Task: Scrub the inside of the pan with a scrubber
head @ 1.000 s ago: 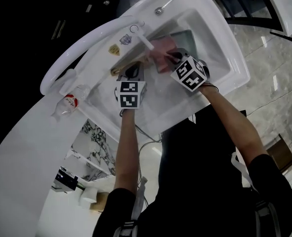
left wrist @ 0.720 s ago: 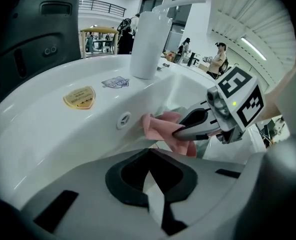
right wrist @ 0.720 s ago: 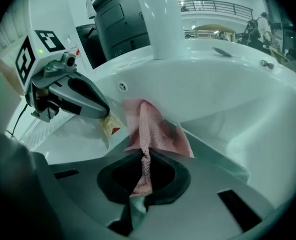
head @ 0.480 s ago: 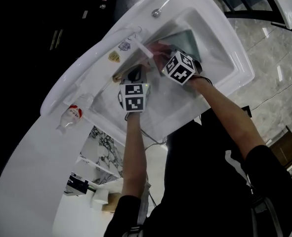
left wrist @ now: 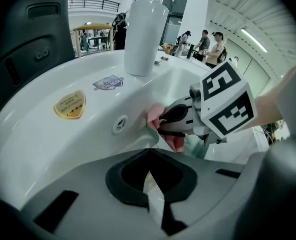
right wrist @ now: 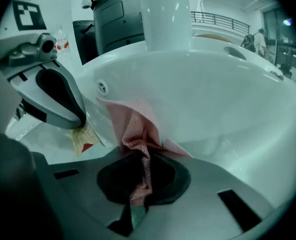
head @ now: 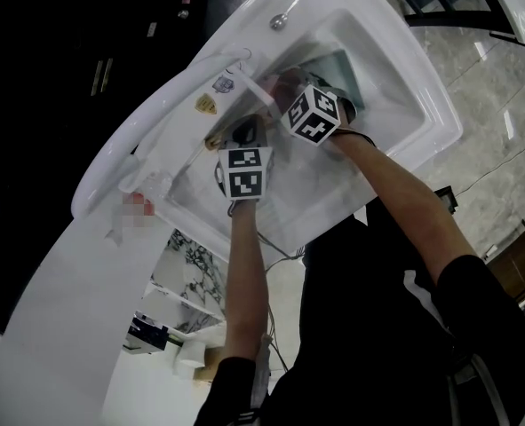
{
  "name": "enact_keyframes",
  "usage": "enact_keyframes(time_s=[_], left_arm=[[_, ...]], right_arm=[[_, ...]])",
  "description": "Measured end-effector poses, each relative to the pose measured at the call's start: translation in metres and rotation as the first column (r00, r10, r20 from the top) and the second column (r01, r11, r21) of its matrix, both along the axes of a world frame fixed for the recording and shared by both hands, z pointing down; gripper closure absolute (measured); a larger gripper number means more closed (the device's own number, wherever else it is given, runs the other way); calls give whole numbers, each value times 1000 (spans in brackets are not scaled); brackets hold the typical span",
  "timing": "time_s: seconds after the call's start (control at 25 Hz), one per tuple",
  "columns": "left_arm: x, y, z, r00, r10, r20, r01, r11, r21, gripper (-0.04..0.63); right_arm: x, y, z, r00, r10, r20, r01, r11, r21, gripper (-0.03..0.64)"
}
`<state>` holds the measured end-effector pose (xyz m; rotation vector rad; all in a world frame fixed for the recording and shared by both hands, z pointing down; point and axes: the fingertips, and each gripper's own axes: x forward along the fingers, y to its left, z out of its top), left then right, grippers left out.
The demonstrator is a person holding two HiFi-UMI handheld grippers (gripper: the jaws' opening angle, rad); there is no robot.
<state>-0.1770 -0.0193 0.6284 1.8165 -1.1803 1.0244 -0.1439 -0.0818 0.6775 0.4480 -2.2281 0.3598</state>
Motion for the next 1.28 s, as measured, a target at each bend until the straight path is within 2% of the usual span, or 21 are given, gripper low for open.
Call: enact_keyframes(time_s=[0.2, 0.36, 0.56, 0.72, 0.84, 0.96, 1.04, 1.16, 1.28], left_arm=[[-1, -1, 0, 999, -28, -43, 29, 1000, 10, 563], [-2, -1, 1, 999, -24, -41, 24, 1000, 6, 563], [-2, -2, 0, 999, -28, -36, 29, 1000, 10, 563], [-2, -3, -1, 999, -32, -39, 33, 999, 15, 563], [-1, -4, 0, 998, -38, -43, 39, 999, 14, 563], [-2, -3, 0, 998, -42, -43, 43, 999, 12, 563], [-3, -4, 0, 998, -45, -45, 45, 999, 12, 563], [-3, -5, 0, 998, -49, -44, 50, 999, 18, 563], [-2, -4, 0, 998, -44, -41, 45, 999, 16, 563]], right_arm=[[9, -4, 2, 998, 1, -59, 2, 999, 47, 591], [37, -16, 8, 986, 50, -162, -34, 994, 101, 592], [84, -34, 16, 929, 158, -336, -96, 976, 194, 592], [112, -43, 21, 872, 192, -451, -77, 962, 260, 592], [122, -45, 23, 838, 225, -497, -80, 952, 297, 592], [123, -42, 22, 825, 295, -483, -155, 938, 309, 592], [115, -37, 20, 837, 330, -437, -210, 930, 300, 592], [84, -25, 13, 892, 329, -310, -256, 933, 253, 592], [46, -13, 6, 943, 276, -184, -238, 950, 203, 592]])
